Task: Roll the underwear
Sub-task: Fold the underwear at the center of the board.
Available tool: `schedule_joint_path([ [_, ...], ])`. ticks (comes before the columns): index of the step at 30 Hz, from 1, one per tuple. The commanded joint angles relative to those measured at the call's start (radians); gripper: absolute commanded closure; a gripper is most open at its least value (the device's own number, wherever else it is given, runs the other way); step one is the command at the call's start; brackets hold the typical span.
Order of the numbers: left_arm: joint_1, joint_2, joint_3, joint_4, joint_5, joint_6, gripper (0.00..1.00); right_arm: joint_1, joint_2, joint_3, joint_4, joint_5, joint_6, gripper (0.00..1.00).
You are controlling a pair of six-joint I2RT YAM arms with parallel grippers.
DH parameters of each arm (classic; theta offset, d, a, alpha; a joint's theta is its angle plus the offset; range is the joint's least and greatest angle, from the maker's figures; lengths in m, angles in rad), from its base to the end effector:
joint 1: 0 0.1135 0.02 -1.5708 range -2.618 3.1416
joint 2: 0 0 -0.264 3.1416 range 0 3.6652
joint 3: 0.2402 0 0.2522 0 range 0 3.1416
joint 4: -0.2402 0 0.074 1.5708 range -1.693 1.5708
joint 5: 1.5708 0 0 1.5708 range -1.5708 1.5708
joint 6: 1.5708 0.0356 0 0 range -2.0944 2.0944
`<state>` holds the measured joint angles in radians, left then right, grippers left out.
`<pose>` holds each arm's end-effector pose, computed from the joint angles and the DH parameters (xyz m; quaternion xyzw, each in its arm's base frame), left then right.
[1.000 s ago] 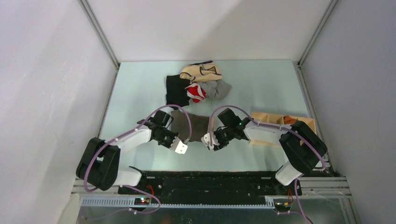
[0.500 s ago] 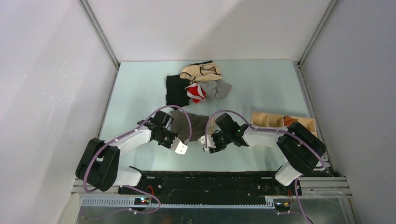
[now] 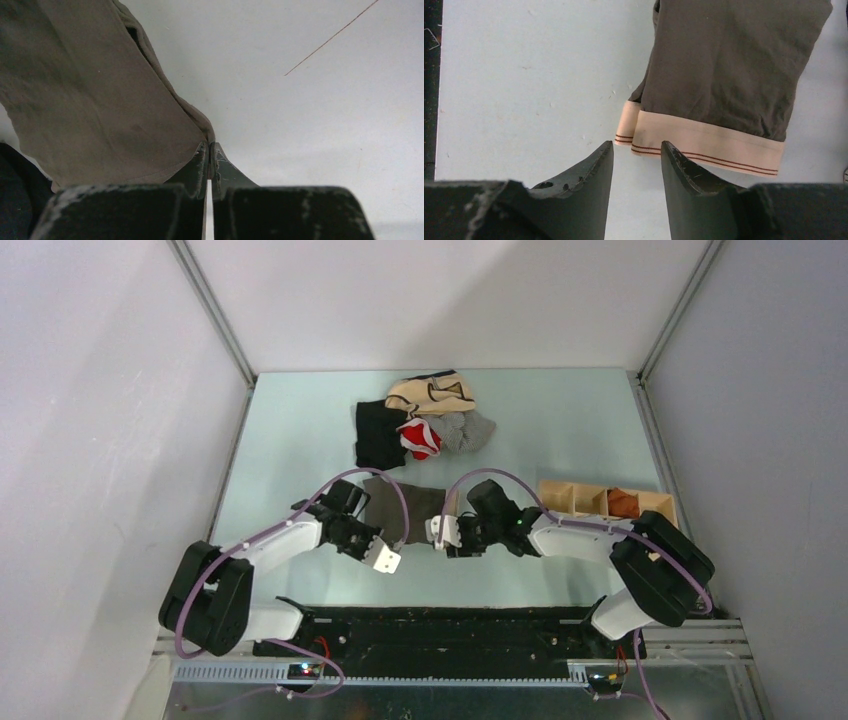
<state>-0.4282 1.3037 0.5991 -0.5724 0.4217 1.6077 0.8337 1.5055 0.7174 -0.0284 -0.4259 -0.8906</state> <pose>0.1819 -0.0991 0.1533 0.8393 0.4819 -0.0925 0.2341 0.1847 0.2253 0.1680 -0.7406 0.5323 0.1862 0.3654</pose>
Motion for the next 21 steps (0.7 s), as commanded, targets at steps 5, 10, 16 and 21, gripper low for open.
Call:
schedule_joint_path([
  [5, -0.006, -0.018, -0.004, 0.0, 0.006, 0.007, 0.98, 0.002, 0.062, -0.003, 0.08, 0.012, 0.066, 0.53],
  [10, -0.006, -0.014, -0.004, 0.002, 0.005, 0.006, 0.97, 0.007, 0.09, 0.006, 0.072, -0.013, 0.107, 0.51],
  [16, -0.007, -0.016, -0.008, 0.01, 0.004, 0.005, 0.97, 0.014, 0.131, 0.007, 0.068, -0.004, 0.123, 0.52],
  [21, -0.006, -0.016, -0.016, 0.012, 0.0, 0.018, 0.97, 0.026, 0.158, 0.007, 0.044, -0.006, 0.127, 0.61],
])
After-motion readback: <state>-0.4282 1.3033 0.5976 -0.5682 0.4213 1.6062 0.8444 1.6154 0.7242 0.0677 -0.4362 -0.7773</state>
